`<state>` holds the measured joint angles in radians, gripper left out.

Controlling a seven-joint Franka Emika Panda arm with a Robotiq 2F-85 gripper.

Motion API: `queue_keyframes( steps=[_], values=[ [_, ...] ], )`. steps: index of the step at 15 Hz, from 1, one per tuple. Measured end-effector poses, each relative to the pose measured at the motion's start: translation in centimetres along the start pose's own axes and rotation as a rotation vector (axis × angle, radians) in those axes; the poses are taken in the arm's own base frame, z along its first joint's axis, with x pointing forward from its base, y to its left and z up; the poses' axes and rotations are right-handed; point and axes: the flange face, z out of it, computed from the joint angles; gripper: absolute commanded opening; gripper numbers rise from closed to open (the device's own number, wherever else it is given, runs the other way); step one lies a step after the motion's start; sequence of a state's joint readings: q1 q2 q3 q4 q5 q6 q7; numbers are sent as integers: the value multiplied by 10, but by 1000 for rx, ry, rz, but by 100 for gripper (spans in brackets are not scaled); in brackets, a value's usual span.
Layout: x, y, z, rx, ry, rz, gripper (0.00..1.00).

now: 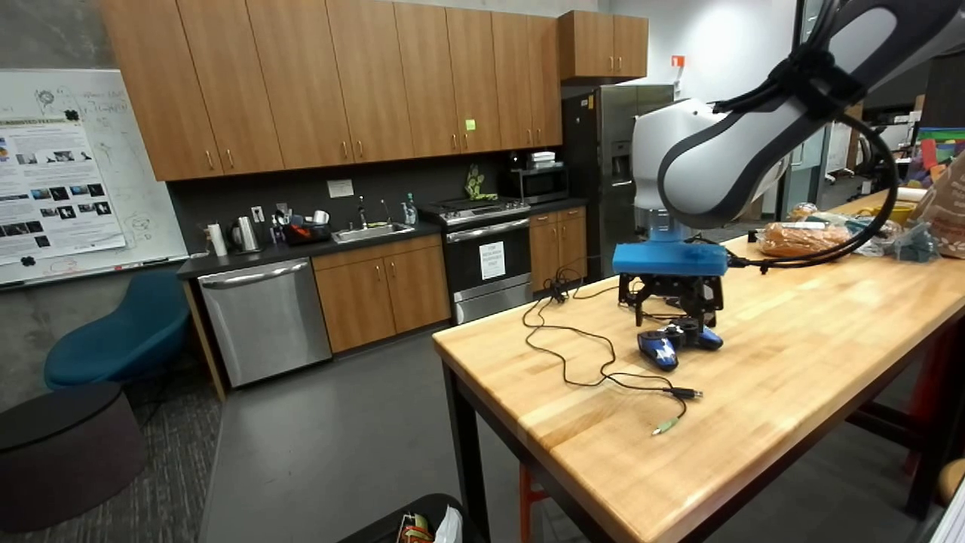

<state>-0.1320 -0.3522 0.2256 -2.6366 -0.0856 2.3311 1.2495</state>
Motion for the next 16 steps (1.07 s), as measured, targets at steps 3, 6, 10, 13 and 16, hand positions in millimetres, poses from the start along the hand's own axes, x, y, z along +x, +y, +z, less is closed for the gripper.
queue_keyframes(
  steps=[3, 6, 10, 13, 16],
  values=[
    [17, 4, 2, -12, 19, 67, 100],
    [28, 5, 8, -26, 27, 137, 100],
    [39, 1, 18, -44, 35, 227, 100],
    [47, -2, 27, -52, 32, 294, 100],
    [56, -5, 34, -55, 22, 362, 100]
  ],
)
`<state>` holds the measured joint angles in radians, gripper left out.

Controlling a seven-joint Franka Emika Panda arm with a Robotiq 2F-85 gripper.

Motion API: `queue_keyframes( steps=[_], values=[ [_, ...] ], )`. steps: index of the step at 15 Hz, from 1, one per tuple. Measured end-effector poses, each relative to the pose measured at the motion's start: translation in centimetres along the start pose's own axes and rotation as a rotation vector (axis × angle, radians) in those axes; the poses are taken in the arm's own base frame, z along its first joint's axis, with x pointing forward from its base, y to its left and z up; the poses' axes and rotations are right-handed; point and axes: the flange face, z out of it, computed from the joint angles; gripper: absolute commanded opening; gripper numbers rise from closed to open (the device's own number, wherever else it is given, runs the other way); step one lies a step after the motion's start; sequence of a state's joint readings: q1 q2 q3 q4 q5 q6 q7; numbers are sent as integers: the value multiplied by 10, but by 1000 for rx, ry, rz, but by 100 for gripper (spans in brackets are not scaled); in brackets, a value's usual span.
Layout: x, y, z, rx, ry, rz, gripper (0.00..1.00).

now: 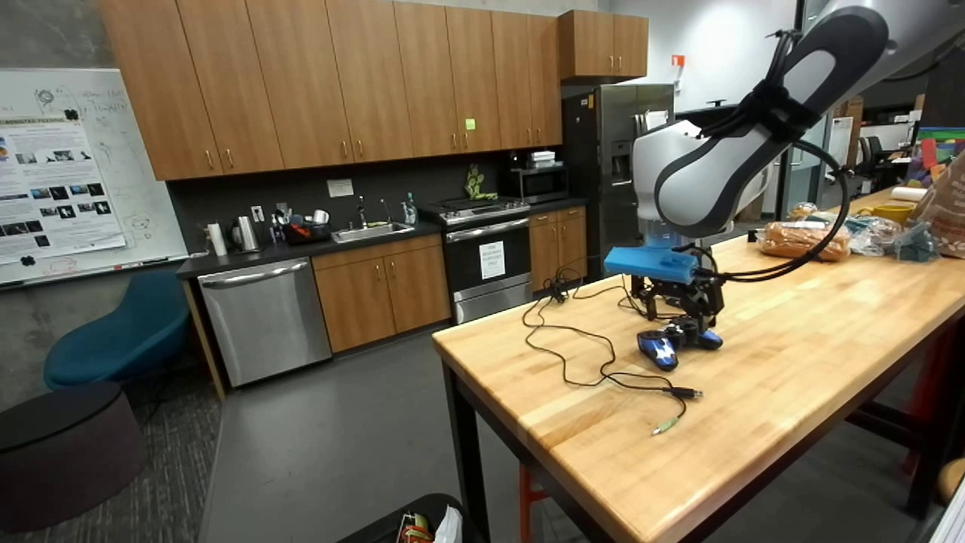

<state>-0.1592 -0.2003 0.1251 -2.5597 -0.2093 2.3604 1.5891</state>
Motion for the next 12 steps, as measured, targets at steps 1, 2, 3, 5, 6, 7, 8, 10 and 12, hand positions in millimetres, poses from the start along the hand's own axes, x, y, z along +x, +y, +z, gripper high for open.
queue_keyframes(
  steps=[1, 2, 3, 5, 6, 7, 8, 10, 12],
  values=[
    [2, -2, 2, 0, -3, 21, 100],
    [4, -4, 4, 1, -6, 41, 100],
    [6, -6, 6, 1, -8, 60, 100],
    [8, -10, 10, -4, -13, 94, 100],
    [8, -11, 12, -6, -14, 110, 100],
    [9, -13, 14, -9, -16, 125, 100],
    [9, -14, 16, -11, -18, 138, 100],
    [9, -18, 19, -14, -21, 162, 100],
    [9, -21, 22, -18, -23, 184, 100]
  ],
)
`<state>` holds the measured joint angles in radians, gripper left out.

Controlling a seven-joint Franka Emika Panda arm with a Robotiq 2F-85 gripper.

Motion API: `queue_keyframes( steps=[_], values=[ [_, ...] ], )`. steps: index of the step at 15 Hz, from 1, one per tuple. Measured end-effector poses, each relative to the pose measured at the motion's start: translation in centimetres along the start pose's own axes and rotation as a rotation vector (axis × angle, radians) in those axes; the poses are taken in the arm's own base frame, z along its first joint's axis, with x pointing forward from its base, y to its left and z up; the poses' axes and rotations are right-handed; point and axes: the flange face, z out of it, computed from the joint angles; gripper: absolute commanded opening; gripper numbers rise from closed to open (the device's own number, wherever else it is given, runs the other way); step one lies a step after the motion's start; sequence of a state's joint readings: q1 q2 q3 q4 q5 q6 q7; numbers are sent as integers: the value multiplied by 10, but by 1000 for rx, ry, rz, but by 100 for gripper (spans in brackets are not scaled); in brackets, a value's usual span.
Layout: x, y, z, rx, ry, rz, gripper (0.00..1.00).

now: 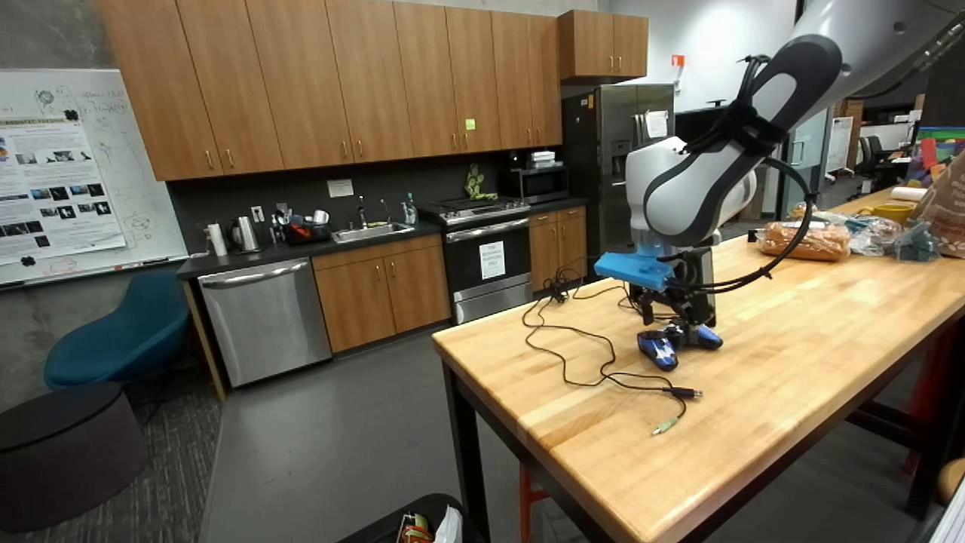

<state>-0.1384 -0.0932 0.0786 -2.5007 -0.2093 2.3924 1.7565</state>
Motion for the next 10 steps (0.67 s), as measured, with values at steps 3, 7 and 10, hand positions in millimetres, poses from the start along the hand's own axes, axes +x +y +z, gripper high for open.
queue_keyframes(
  steps=[3, 7, 10],
  values=[
    [0, -4, 4, -7, -2, 32, 100],
    [2, -9, 10, -18, -4, 69, 100],
    [5, -11, 17, -32, -5, 87, 74]
  ],
)
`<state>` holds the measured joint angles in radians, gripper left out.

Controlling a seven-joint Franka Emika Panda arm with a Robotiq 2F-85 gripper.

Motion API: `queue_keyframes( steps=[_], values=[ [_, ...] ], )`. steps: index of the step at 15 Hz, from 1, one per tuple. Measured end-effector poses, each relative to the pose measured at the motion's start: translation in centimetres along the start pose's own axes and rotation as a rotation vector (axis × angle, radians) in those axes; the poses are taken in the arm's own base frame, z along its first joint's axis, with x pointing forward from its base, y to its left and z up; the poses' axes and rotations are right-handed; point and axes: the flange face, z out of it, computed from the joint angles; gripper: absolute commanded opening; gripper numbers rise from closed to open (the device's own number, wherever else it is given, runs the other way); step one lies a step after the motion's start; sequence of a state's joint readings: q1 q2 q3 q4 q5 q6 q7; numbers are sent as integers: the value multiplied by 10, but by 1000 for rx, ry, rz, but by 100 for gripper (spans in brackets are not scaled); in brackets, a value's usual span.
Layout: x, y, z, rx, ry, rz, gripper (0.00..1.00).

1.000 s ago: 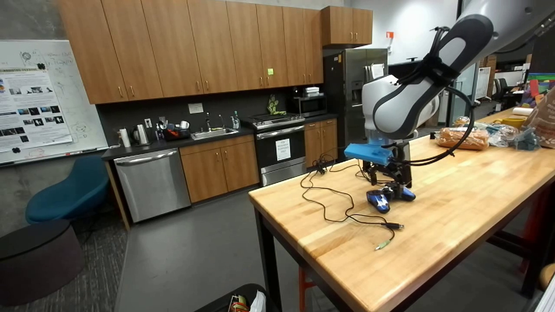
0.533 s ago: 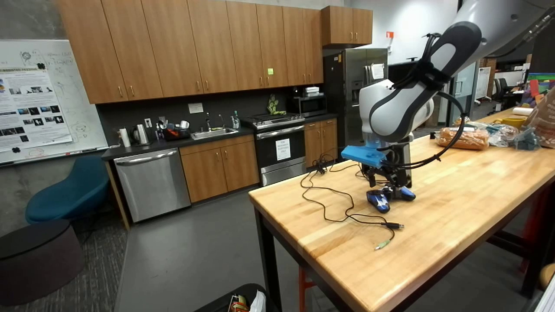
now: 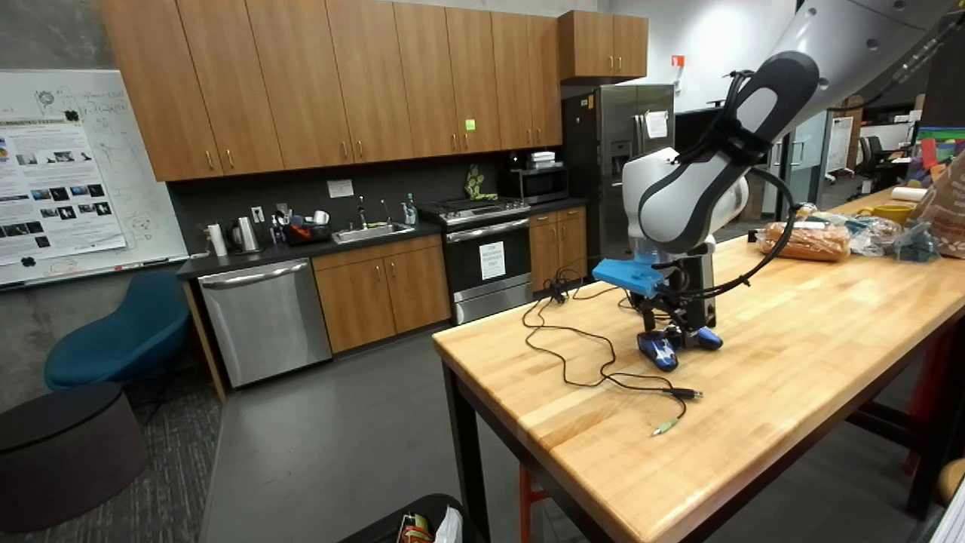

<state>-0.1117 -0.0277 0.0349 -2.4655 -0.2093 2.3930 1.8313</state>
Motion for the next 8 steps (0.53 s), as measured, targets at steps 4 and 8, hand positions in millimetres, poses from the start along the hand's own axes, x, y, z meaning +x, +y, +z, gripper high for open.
queue_keyframes(
  steps=[4, 8],
  values=[
    [2, -2, 8, -15, 0, 10, 49],
    [3, -2, 9, -18, 0, 13, 41]
  ],
)
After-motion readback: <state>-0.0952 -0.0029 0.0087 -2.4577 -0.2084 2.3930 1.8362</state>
